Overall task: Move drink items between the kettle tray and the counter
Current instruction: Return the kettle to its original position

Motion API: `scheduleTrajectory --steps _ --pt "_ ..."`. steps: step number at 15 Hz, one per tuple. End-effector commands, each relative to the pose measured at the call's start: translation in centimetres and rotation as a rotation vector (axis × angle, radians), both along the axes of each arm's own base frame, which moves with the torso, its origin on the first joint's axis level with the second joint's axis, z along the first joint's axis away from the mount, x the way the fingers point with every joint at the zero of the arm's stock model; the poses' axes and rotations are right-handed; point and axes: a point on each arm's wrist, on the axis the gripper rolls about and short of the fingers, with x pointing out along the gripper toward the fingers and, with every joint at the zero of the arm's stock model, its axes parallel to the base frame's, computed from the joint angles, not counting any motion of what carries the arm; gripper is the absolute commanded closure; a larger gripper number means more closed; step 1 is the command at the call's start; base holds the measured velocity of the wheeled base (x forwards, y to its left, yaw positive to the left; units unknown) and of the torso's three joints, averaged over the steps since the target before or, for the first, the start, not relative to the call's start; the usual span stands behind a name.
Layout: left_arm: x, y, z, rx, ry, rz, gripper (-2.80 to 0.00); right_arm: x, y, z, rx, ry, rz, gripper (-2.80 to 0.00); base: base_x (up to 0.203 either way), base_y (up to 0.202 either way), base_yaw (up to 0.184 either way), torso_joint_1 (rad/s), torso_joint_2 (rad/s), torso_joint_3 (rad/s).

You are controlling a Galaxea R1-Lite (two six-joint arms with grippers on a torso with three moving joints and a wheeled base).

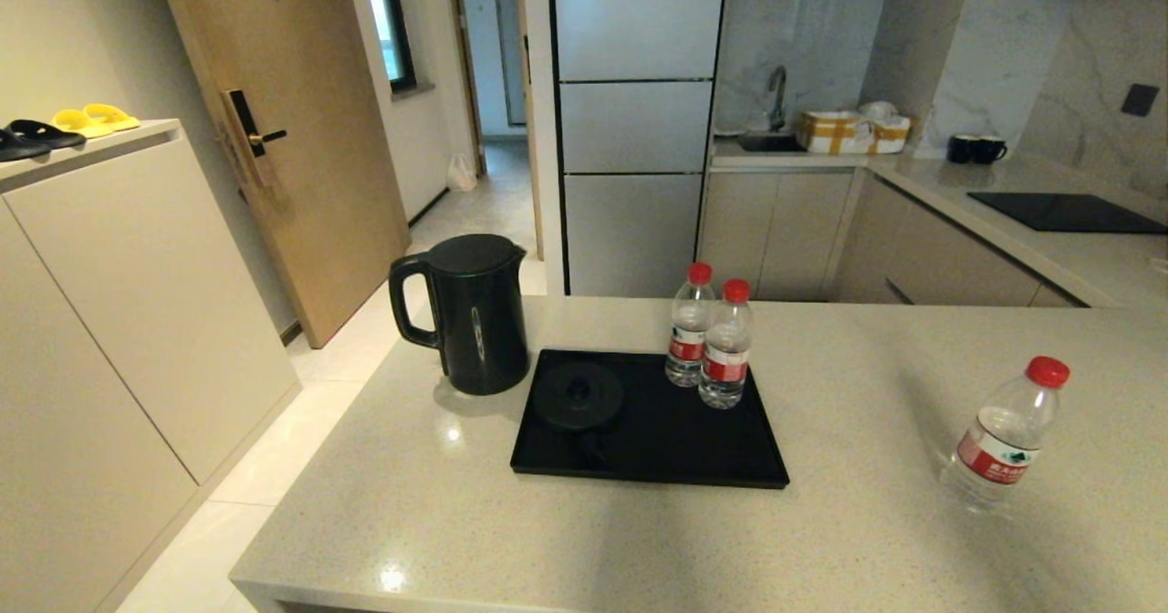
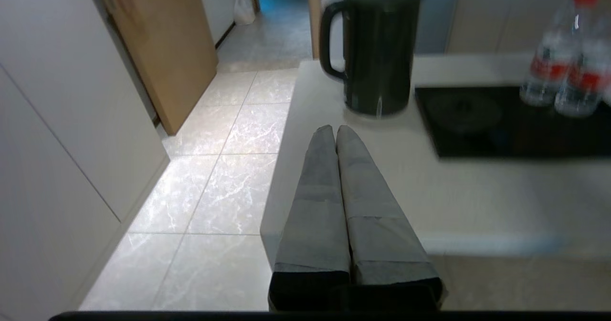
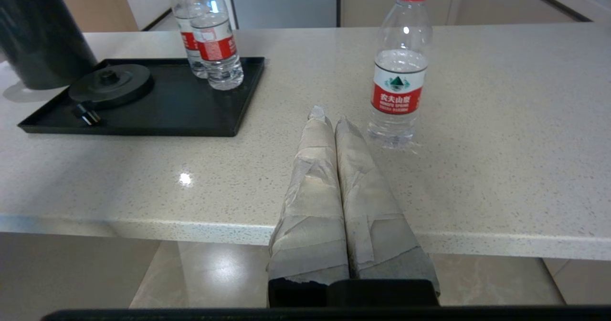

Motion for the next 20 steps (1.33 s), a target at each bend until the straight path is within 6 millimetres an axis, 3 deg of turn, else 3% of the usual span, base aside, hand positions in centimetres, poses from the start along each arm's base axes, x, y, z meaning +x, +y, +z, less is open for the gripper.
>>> scheduleTrajectory --steps 1,3,5,9,12,15,17,20 --pt "5.4 0.1 4.8 -0.024 0.168 0.027 0.0 0.0 0.0 0.0 0.0 0.002 0.001 0.0 0.0 0.0 0.0 0.0 0.0 0.0" --pt "9.1 0.1 6.2 -0.055 0.263 0.042 0.0 0.0 0.0 0.0 0.0 0.002 0.001 0.0 0.0 0.0 0.0 0.0 0.0 0.0" --pt "12.8 0.0 5.7 -0.08 0.391 0.024 0.0 0.0 0.0 0.0 0.0 0.002 0.001 0.0 0.0 0.0 0.0 0.0 0.0 0.0" --pt "22.6 0.0 2.1 -0.122 0.592 0.002 0.0 0.0 0.0 0.0 0.0 0.002 0.001 0.0 0.0 0.0 0.0 0.0 0.0 0.0" --pt "30.9 -0.1 -1.1 -0.11 0.599 0.027 0.0 0.0 0.0 0.0 0.0 0.003 0.001 0.0 0.0 0.0 0.0 0.0 0.0 0.0" --pt "38.2 -0.6 -2.0 -0.101 0.525 0.031 0.0 0.0 0.0 0.0 0.0 0.003 0.001 0.0 0.0 0.0 0.0 0.0 0.0 0.0" --pt "41.0 -1.3 -3.2 -0.095 0.505 0.025 0.0 0.0 0.0 0.0 0.0 0.002 0.001 0.0 0.0 0.0 0.0 0.0 0.0 0.0" --pt "42.9 -1.7 -6.1 -0.086 0.546 0.041 0.0 0.0 0.0 0.0 0.0 0.002 0.001 0.0 0.0 0.0 0.0 0.0 0.0 0.0"
